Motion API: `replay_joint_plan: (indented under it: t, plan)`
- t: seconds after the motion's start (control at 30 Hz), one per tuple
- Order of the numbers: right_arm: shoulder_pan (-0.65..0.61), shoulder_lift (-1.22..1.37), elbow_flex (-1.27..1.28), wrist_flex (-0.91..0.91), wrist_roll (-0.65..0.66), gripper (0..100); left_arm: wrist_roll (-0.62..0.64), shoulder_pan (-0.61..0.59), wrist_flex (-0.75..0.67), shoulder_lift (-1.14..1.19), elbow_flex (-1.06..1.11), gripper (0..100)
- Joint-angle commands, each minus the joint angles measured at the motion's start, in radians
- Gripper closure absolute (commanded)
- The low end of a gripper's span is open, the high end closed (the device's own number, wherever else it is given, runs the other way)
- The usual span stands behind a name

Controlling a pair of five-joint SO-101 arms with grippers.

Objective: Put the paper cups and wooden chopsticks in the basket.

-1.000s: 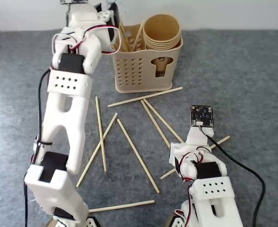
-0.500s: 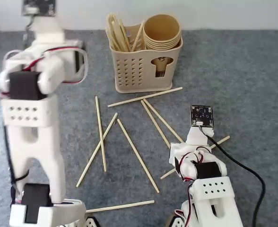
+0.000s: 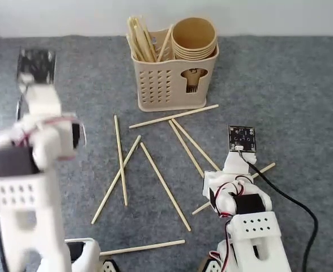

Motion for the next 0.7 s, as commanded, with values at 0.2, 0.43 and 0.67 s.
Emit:
replay_joint_plan:
  t: [0.2,0.43,0.67]
  plan:
    - [0.058,-0.007,-0.023,-0.038,-0.196,93.4,-0.057,0.023,-0.215,-0.333,0.529,92]
    - [0.162,-0.004,-0.137,0.07,-0.226,93.5,-0.069,0.021,-0.285,-0.339,0.68,91]
    - [0.166,-0.004,-0.16,0.105,-0.252,93.1,-0.086,0.02,-0.468,-0.339,0.872,91]
